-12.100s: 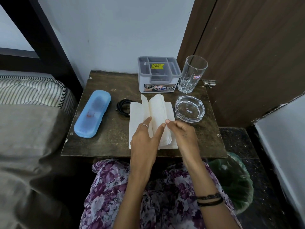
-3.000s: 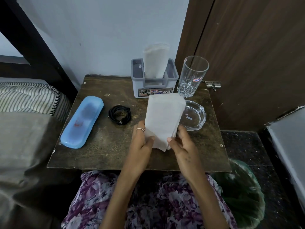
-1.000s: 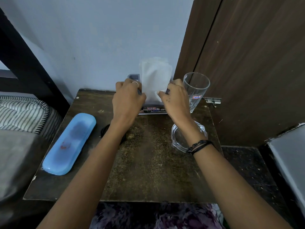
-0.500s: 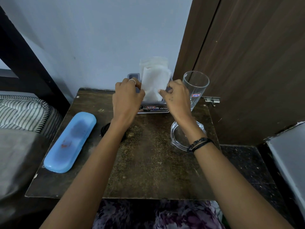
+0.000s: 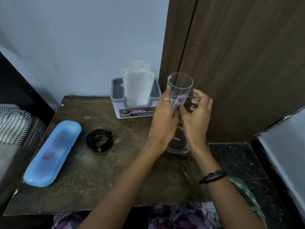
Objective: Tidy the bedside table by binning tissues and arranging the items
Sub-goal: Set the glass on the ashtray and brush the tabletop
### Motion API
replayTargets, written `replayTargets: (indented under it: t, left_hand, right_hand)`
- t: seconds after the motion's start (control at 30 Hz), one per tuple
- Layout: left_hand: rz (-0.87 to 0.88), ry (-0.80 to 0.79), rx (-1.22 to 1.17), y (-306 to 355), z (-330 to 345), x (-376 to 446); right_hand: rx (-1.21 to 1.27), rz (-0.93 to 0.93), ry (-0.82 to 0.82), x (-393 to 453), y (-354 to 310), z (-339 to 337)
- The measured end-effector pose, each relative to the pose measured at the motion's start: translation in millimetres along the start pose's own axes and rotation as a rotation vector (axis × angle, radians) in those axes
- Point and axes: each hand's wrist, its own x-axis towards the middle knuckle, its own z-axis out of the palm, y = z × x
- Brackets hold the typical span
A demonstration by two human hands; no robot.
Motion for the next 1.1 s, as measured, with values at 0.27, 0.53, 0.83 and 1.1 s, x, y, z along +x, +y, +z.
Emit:
replayTargets:
  t: [0.27,0.53,0.83,1.1]
  left_hand:
    - [-0.146,0.036,0.025,-0.8,11.2,26.8]
    - [-0.029,0.089,-0.174,11.4,-13.2,0.5]
    - [-0.037,0.129,-0.346,27.7,-43.3,-45.4]
    - [-0.106,0.131,-0.329,5.4,-38.7,-64.1]
  right_hand:
    - [0.057,0.142,-0.392,55.4,27.1,10.1]
    - [0.022,0.026,-0.25,29.6,4.2,-20.7]
    - [0.069,0.056,-0.282,-21.3,-15.1,-50.7]
    - [-0.027,0.081,-0.322,-41.7,2.1,-45.6]
